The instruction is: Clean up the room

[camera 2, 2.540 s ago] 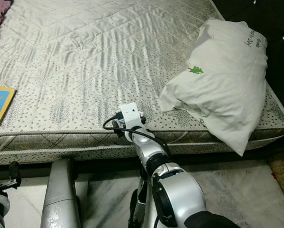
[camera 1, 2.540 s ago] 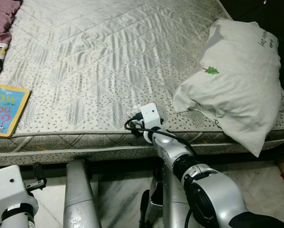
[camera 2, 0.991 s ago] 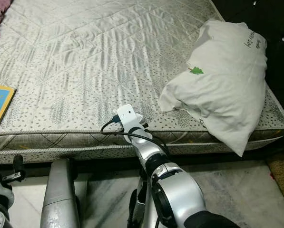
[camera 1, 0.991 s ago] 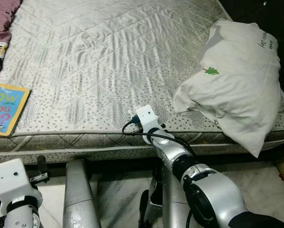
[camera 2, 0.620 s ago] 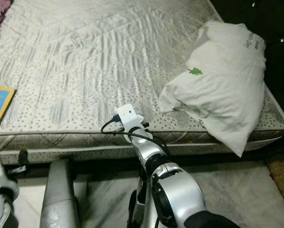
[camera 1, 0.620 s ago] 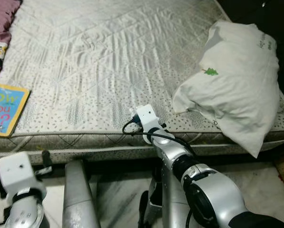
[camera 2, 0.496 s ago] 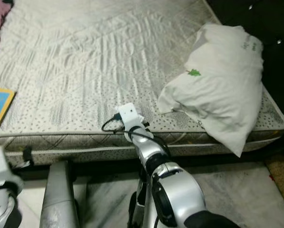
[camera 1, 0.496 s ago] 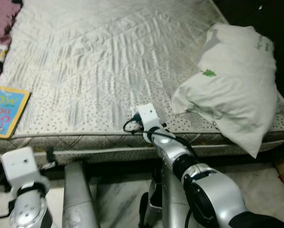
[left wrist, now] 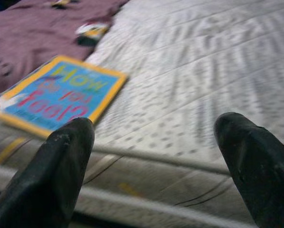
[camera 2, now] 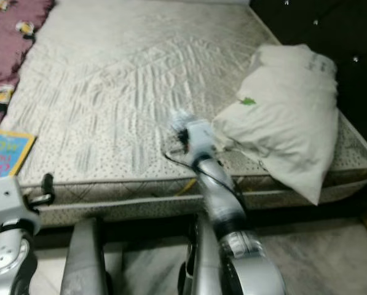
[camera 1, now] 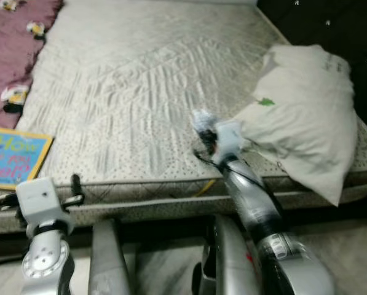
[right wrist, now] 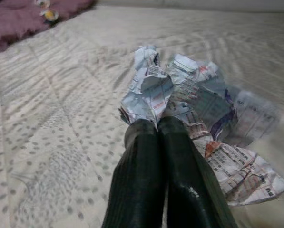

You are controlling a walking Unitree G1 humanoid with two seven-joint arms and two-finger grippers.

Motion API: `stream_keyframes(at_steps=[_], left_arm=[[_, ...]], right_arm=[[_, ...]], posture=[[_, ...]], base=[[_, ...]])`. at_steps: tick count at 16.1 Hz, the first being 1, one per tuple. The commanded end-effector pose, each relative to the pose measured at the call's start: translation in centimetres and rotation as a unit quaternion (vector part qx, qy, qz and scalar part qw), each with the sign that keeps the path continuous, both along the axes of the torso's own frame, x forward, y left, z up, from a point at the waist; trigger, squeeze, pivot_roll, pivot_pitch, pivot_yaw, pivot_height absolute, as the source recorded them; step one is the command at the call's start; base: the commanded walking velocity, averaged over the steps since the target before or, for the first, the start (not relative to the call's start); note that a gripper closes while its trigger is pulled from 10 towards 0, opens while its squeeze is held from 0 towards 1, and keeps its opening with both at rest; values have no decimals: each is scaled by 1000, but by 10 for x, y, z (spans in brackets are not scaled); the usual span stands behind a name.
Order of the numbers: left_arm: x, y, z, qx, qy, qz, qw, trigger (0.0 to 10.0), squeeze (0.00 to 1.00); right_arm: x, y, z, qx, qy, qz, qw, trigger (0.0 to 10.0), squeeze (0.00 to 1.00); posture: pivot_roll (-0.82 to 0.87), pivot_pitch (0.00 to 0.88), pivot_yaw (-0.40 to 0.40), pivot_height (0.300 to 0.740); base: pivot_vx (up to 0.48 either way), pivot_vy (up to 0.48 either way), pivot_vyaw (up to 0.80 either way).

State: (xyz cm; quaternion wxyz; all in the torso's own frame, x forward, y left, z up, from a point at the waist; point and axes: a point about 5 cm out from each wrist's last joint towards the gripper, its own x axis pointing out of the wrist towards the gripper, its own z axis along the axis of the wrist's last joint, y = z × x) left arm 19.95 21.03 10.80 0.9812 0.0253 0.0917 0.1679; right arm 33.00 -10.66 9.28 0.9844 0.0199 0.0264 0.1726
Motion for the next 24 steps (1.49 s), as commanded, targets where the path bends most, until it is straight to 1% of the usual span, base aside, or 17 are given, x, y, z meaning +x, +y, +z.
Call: stream_keyframes(at_steps=[1,3,4,5,6,7,8,10,11,12,15,16,19,22,23,24], left_arm=[[6,-7,-2,-2,-3,-25,1000,10000,0],[15,-14,1,-14,-18,-42,999,10000,0],[17,-17,2,-14,-24,-54,998,10000,0],[15,-18,-2,-16,-16,-56,998,10000,0],[14,-19,-6,-16,-7,-58,998,10000,0],[13,-19,-7,-17,-6,-59,998,10000,0],[14,-18,-8,-19,-5,-60,998,10000,0],[18,-18,-8,-18,-11,-62,998,10000,0],[19,-17,-8,-16,-12,-62,998,10000,0],[20,-16,-7,-12,-15,-58,998,10000,0],[21,-15,-6,-8,-20,-59,998,10000,0],[23,-15,-4,-6,-23,-59,998,10000,0],[26,-14,-3,-3,-28,-59,998,10000,0],[26,-19,-4,-11,-33,-66,997,10000,0],[25,-21,-6,-14,-27,-63,998,10000,0],[25,-22,-6,-16,-27,-63,998,10000,0]], right_arm=[[-4,-11,18,11,-36,-7,999,0,0],[-17,-25,16,11,-38,-24,999,39,0],[-26,-29,16,16,-41,-13,999,10000,0],[-35,-33,18,27,-49,-7,998,10000,0],[-38,-33,19,43,-48,-14,998,10000,0],[-39,-32,20,44,-48,-14,998,10000,0],[-39,-24,23,46,-52,-5,998,10000,0],[-41,-17,28,47,-45,10,998,10000,0],[-41,-15,30,47,-45,13,998,10000,0],[-37,-12,32,46,-46,18,998,10000,0],[-34,-14,36,46,-41,15,998,10000,0],[-33,-13,38,46,-42,16,998,10000,0],[-31,-12,40,43,-42,18,998,10000,0],[-28,-13,43,41,-42,17,998,10000,0],[-28,-13,43,40,-42,16,998,10000,0],[-28,-13,43,40,-42,16,998,10000,0]], posture=[[31,0,-45,532],[10,0,-34,532],[-10,0,-12,532],[-20,0,2,532],[-23,0,9,540],[-23,0,12,544],[-17,0,9,562],[-9,0,-2,584],[0,0,-11,593],[5,0,-17,606],[13,0,-24,639],[15,0,-25,658],[15,0,-28,695],[17,0,-36,723],[18,0,-38,737],[18,0,-38,740]], base=[[0,0,0],[0,0,0],[0,0,0],[0,0,0],[0,0,-406],[0,0,-419],[0,0,0],[0,0,0],[0,0,0],[0,0,0],[0,0,0],[0,0,0],[0,0,0],[0,0,0],[0,0,0],[0,0,0]])
